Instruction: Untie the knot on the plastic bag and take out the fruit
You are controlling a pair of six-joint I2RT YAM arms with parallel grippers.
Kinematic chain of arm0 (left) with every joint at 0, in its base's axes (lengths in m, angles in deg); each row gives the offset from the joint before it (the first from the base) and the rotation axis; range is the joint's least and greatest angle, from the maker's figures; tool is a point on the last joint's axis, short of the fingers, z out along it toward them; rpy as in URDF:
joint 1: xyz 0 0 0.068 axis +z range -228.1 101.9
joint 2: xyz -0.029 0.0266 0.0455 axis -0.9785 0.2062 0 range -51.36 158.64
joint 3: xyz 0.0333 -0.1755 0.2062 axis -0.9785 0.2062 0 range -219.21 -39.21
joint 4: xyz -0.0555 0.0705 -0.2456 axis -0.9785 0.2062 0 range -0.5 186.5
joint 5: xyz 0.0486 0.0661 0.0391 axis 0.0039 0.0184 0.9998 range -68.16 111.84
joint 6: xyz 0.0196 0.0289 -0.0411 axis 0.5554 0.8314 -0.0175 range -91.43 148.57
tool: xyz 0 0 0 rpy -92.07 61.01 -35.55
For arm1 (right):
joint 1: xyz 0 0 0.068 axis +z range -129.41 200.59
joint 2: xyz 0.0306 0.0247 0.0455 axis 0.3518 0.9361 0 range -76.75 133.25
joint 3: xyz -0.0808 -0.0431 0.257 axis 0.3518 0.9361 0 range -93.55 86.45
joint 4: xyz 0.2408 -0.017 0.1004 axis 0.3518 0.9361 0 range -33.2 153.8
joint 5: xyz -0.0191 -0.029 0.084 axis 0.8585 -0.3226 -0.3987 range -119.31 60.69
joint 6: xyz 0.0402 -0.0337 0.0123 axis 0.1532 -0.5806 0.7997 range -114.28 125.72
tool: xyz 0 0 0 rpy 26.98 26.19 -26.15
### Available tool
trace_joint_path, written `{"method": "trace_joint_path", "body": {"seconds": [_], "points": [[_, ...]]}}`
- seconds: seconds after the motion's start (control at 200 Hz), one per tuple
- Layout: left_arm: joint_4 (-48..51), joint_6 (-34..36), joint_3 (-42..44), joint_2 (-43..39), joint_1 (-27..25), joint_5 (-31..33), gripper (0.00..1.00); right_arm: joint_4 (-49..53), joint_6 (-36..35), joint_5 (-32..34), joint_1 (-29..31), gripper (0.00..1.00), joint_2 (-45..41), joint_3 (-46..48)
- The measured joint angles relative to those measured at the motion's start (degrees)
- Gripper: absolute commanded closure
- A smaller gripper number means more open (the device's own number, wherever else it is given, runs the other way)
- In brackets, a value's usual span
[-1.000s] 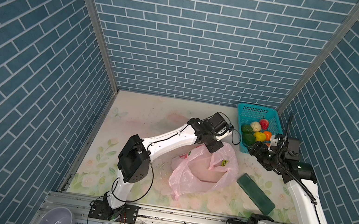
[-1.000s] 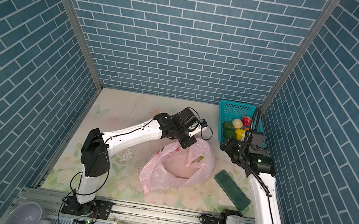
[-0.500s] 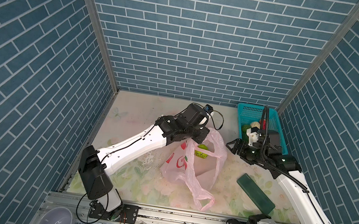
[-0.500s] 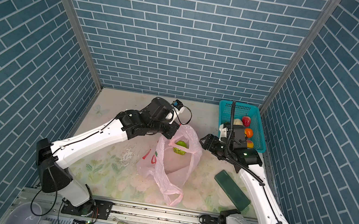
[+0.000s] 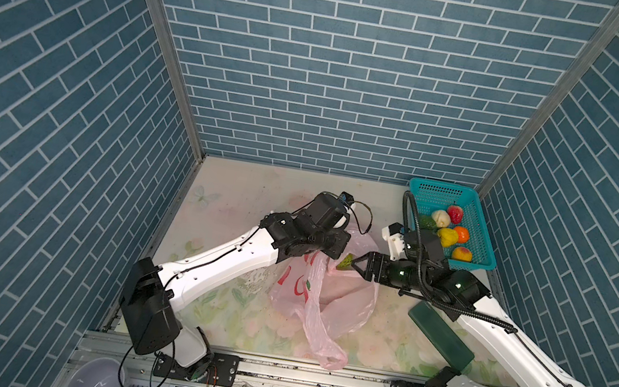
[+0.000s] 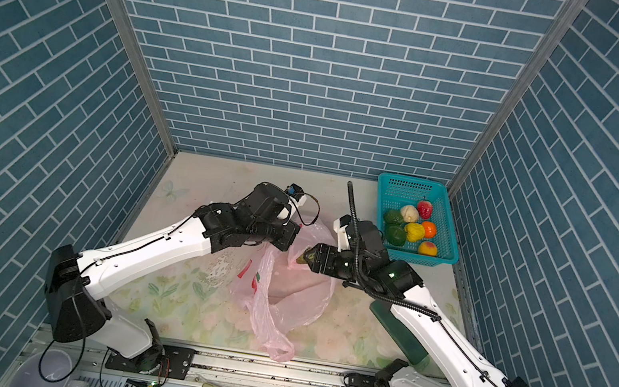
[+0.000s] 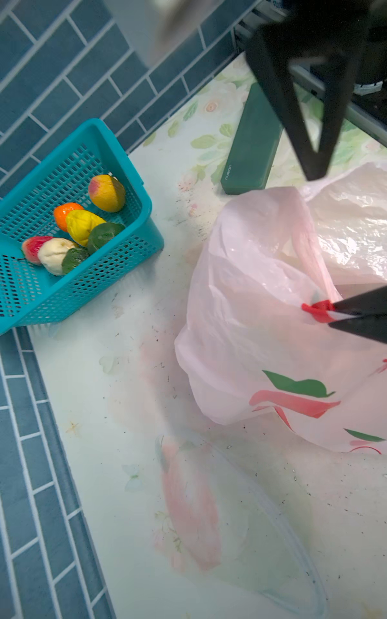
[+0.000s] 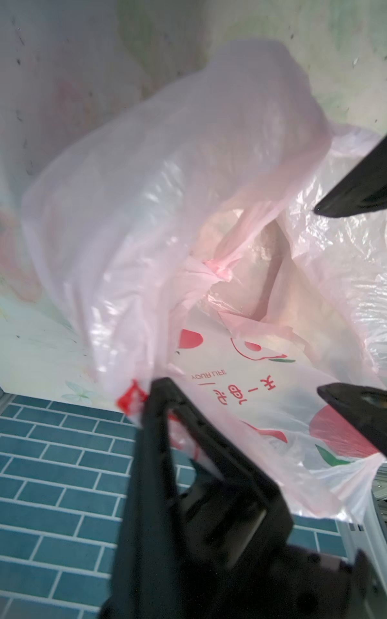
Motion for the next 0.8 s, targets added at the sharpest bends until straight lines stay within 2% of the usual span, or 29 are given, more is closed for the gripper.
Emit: {"method": "trace_joint_path", "body": {"seconds": [0.15, 0.245, 0.59, 0.685, 0.8], "points": [[-1.8, -0.3, -0.2, -0.2, 0.0, -0.3, 1.00, -3.7, 1.4, 5.3, 6.7, 0.26, -0.6, 4.8], [-2.6, -0.6, -0.2, -0.2, 0.0, -0.8, 1.00, -8.2, 1.9, 8.7, 8.8, 0.29, -0.4, 9.2], [-5.1, -1.2, -0.2, -0.7, 0.3, -5.3, 1.00, -27.9, 3.2, 15.3, 9.6, 0.35, 12.4, 16.2], [-5.7, -1.2, 0.3, -1.3, 0.3, -7.0, 1.00, -33.4, 4.5, 20.0, 9.6, 0.35, 15.2, 16.7], [-5.6, -0.9, 1.6, -2.6, 0.3, -9.2, 1.00, -37.2, 7.8, 28.9, 9.6, 0.35, 16.9, 17.9]]}}
